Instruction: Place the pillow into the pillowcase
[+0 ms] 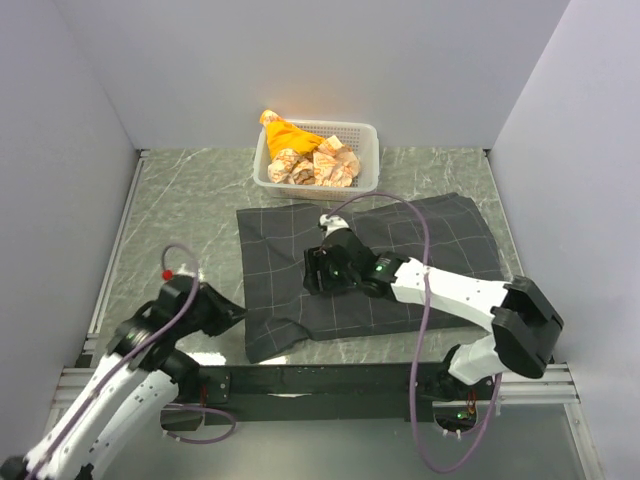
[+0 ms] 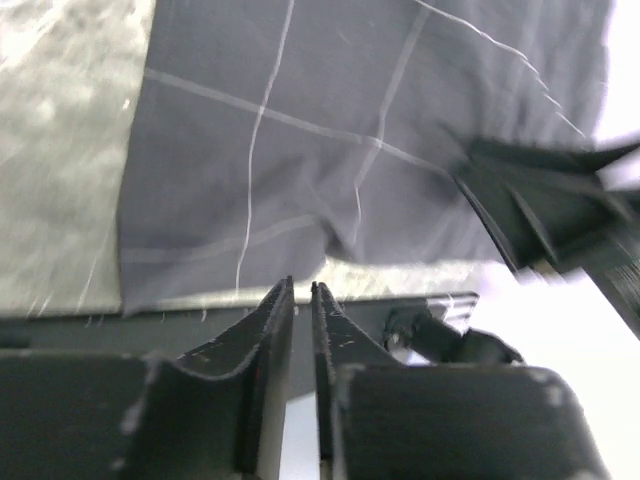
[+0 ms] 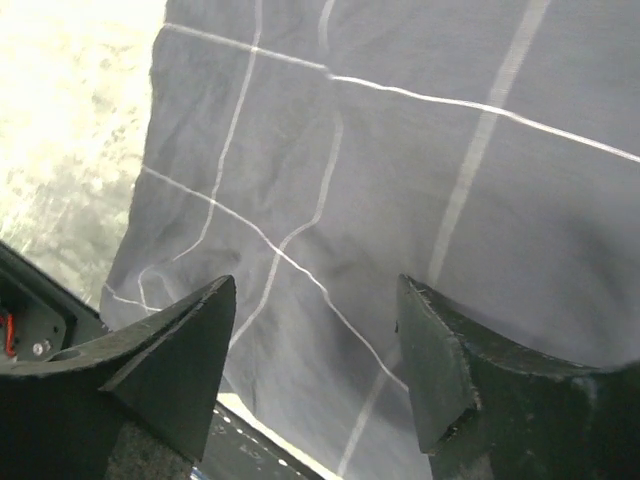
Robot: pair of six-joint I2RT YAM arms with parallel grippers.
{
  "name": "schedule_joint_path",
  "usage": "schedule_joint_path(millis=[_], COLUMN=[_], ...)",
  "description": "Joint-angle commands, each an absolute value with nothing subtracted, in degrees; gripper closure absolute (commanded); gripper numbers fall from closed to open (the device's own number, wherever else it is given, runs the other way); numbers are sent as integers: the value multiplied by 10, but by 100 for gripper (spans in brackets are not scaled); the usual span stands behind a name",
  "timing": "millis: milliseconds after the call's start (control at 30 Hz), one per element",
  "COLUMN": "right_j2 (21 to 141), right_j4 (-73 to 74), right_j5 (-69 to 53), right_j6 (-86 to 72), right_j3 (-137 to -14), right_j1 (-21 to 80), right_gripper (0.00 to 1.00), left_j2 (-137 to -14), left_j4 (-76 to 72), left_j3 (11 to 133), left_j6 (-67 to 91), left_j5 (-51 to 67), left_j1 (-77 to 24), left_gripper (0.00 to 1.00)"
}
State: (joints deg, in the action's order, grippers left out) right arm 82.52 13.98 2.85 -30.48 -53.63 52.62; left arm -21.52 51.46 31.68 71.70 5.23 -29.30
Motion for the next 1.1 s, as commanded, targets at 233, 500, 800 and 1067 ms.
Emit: schedule_joint_path(millis=[233,500,800,1067], right_j2=[682,657,657,641], right_j4=[192,171,110,89], right_j5=[179,160,86,76], right_j6=[-357,-374,-437,-534], right_j3=[-458,-395,-300,-255], right_j1=[478,407,439,519], right_gripper=[18,14,11,11], left_j2=[-474,-593,-455,-361], left_j4=[102,176,271,547], left_j3=[163,128,109,261], left_j6=[786,861,920,954], left_j5=[27,-106,-119,-275], left_j1=[-411,-475,-474,-473], left_gripper=[99,99,99,91])
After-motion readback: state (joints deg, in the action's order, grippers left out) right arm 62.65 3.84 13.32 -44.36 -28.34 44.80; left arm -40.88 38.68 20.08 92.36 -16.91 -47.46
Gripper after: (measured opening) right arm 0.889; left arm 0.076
